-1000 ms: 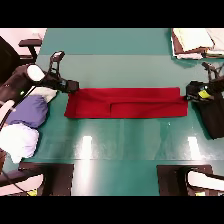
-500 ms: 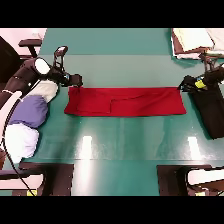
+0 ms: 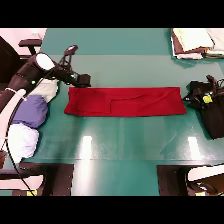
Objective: Fold the shirts.
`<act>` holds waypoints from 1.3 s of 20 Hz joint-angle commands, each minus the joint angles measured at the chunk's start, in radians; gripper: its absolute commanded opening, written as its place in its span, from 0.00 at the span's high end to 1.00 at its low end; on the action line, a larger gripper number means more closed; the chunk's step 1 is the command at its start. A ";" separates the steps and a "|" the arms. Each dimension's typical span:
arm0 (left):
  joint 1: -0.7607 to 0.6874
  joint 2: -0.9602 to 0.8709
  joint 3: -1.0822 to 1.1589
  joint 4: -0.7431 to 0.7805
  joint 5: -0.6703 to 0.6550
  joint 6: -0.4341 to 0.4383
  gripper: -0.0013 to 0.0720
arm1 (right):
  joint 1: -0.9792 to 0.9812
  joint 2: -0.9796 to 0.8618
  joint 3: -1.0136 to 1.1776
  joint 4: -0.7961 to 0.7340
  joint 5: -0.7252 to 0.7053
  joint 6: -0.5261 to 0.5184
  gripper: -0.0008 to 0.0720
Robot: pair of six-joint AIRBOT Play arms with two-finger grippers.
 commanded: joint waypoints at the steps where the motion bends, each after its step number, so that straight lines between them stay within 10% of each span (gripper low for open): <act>1: -0.082 -0.038 0.002 -0.029 0.063 -0.015 0.95 | 0.029 -0.059 -0.011 0.073 -0.031 -0.032 0.23; 5: -0.145 -0.130 0.011 -0.143 0.185 -0.010 0.95 | 0.121 -0.063 -0.010 0.093 -0.065 -0.066 0.97; 26: -0.314 -0.514 0.349 -0.183 0.127 -0.011 0.95 | 0.604 0.295 0.425 0.251 -0.039 0.097 0.97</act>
